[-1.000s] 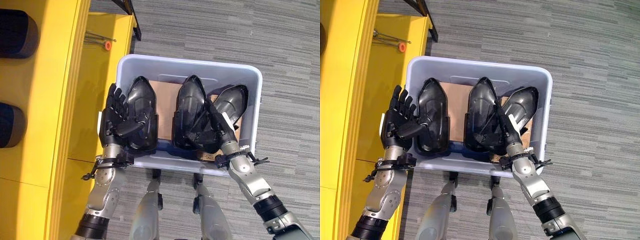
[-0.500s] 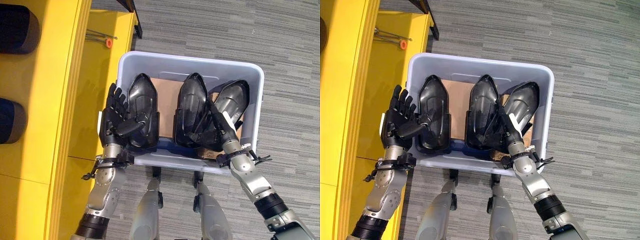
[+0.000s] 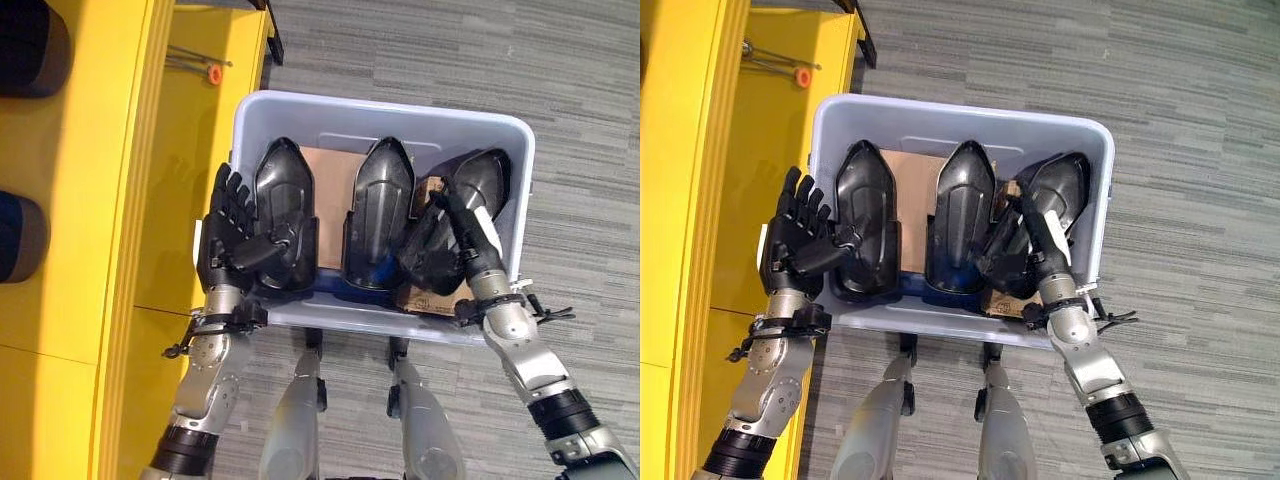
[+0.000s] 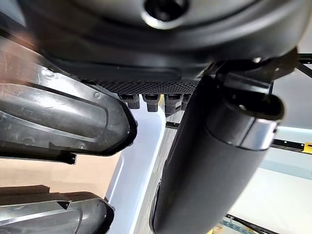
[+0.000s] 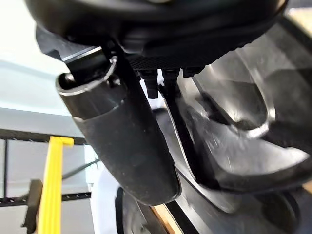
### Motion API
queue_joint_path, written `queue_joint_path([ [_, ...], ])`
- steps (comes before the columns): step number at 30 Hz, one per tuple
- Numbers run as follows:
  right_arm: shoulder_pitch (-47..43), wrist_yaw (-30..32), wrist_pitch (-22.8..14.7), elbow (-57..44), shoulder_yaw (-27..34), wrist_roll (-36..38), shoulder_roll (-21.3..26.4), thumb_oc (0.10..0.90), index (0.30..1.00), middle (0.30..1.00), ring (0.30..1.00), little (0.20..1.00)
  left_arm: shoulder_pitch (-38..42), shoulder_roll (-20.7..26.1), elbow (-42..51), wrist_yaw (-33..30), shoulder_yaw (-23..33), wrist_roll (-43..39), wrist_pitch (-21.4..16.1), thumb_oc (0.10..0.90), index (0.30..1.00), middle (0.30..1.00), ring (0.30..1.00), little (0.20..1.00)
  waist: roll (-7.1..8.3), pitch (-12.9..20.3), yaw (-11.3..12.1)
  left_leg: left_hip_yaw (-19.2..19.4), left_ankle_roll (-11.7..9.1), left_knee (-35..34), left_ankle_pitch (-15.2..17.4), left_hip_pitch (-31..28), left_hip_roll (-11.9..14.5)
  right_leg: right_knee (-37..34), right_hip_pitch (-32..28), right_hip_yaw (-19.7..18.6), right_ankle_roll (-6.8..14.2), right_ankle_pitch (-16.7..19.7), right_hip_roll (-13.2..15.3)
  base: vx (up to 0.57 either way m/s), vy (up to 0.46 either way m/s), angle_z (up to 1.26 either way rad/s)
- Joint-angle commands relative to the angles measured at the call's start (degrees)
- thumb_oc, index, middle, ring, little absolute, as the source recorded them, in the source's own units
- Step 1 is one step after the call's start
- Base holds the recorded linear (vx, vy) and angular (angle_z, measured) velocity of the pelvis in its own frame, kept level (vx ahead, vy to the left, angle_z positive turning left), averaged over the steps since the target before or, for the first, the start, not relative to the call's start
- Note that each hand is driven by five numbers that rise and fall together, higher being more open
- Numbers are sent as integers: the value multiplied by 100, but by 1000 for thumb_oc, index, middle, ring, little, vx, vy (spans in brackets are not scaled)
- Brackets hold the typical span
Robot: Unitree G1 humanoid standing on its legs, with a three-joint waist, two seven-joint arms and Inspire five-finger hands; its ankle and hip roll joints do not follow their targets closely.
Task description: Move parts from the plastic box to the shelf.
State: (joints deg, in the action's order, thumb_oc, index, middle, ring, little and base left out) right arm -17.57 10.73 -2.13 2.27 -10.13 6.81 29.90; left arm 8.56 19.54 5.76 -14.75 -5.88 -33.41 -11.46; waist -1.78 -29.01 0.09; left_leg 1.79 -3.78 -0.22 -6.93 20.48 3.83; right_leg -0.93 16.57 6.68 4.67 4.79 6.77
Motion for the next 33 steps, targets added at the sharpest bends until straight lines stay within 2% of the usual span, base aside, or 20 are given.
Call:
queue_joint_path([
  [1,-103,260,-783,-1062,509,-64,300,900,1000,1000,1000,1000,101,265,932,72,499,185,-716,900,1000,1000,1000,1000,212,436,-210,377,-56,800,682,170,157,777,249,-204,194,-647,335,0,0,0],
  [9,134,230,-1055,-1755,1012,209,353,900,1000,1000,1000,1000,-21,269,1065,71,629,245,-711,900,1000,1000,1000,1000,291,467,-278,401,-59,854,726,211,182,799,285,-251,201,-657,304,0,0,0],
  [16,414,89,-1126,-2081,1131,401,303,900,1000,1000,1000,1000,-118,267,1144,75,666,265,-670,900,1000,1000,1000,1000,336,460,-329,408,-45,889,750,241,186,801,303,-259,213,-644,294,7,9,-5],
  [26,889,-82,-1137,-2249,1057,677,127,900,1000,1000,1000,1000,-221,277,1199,34,687,305,-653,900,1000,1000,1000,1000,376,407,-391,432,-28,943,774,256,190,808,300,-283,216,-639,299,0,0,0],
  [33,1027,1,-1077,-2209,775,584,-25,900,1000,1000,1000,1000,-227,301,1198,-85,638,373,-656,900,1000,1000,1000,1000,400,369,-403,444,-11,969,784,262,186,790,283,-298,226,-616,306,-1,4,0],
])
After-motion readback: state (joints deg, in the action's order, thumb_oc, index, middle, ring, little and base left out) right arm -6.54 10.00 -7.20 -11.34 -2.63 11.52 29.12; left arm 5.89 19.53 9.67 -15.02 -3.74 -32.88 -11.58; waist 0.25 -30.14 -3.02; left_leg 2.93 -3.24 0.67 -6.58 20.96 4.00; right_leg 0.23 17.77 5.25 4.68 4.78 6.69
